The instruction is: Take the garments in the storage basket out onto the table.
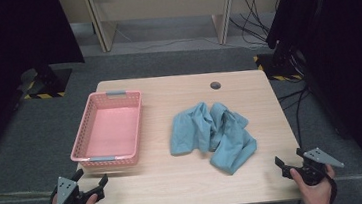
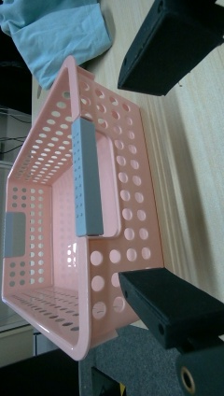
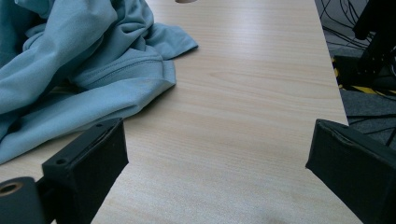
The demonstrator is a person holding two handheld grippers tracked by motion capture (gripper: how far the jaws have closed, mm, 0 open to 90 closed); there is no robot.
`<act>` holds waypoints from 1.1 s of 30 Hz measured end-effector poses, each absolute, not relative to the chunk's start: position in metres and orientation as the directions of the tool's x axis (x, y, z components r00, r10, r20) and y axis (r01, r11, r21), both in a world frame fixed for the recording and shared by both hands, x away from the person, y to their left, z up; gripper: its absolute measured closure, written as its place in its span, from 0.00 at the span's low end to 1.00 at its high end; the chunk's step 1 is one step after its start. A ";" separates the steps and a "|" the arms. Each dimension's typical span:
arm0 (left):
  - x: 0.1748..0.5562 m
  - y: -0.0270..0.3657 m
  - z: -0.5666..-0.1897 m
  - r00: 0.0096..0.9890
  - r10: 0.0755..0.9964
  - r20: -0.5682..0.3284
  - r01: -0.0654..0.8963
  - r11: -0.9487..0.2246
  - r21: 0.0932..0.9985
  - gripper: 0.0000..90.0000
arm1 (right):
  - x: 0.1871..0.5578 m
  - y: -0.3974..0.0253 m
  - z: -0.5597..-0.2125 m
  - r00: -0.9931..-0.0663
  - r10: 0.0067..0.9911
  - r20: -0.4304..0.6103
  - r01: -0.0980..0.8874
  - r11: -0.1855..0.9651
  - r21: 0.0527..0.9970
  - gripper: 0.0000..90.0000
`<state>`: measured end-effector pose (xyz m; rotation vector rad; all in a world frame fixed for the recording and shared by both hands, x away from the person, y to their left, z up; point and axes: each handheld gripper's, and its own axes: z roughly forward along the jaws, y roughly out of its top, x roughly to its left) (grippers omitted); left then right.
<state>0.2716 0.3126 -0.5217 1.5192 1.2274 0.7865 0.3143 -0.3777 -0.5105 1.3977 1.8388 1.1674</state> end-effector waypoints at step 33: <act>0.274 0.308 -0.530 0.269 0.959 -0.085 0.327 -0.008 0.945 0.07 | 0.314 -0.372 -0.520 -0.324 0.943 0.075 0.473 0.092 0.876 0.05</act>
